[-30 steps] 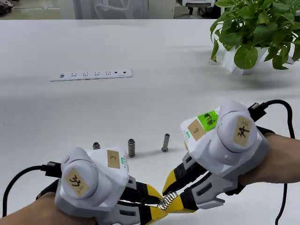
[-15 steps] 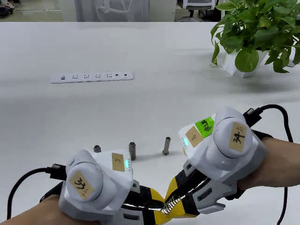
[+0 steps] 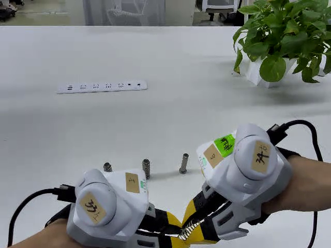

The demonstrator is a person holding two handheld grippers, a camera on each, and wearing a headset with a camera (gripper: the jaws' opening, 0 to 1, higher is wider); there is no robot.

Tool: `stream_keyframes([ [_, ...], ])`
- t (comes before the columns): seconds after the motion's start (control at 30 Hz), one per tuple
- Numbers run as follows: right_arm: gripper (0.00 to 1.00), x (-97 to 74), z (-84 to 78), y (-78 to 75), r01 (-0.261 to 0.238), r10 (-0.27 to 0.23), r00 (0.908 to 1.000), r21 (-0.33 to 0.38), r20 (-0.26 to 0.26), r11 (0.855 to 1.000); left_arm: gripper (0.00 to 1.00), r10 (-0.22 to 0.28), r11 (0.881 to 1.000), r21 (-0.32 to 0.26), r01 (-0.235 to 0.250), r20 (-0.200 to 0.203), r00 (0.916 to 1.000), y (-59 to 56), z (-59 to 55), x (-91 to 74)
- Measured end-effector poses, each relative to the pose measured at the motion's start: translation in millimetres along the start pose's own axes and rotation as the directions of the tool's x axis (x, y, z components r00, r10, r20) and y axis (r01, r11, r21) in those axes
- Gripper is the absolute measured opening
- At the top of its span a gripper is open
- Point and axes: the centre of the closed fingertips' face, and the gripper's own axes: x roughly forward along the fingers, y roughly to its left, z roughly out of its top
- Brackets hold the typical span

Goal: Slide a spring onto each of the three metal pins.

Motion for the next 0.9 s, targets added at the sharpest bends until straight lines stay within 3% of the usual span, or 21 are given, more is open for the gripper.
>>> stream_keyframes([
  [0.33, 0.12, 3.5, -0.7, 1.0, 0.003, -0.003, 1.0, -0.018, 0.004, 1.0, 0.1, 0.01, 1.0, -0.011, -0.01, 0.009, 0.9999, -1.1, -3.4, 1.0],
  [0.57, 0.12, 4.1, -2.6, 0.3, -0.006, 0.006, 1.0, -0.019, -0.005, 1.0, 0.11, 0.037, 0.999, -0.029, -0.036, 0.038, 0.9986, 0.6, -4.1, 2.3],
  [0.77, 0.12, 2.8, -2.9, -3.2, -0.006, 0.006, 1.0, -0.012, -0.004, 1.0, 0.16, 0.116, 0.989, -0.099, -0.107, 0.087, 0.9894, 9.3, -5.7, -3.6],
  [0.9, 0.12, 1.7, -9.2, -9.5, 0.001, -0.001, 0.9998, 0.003, -0.019, 1.0, 0.26, 0.202, 0.972, -0.142, -0.187, 0.102, 0.9741, 21.6, -13.6, -14.4],
])
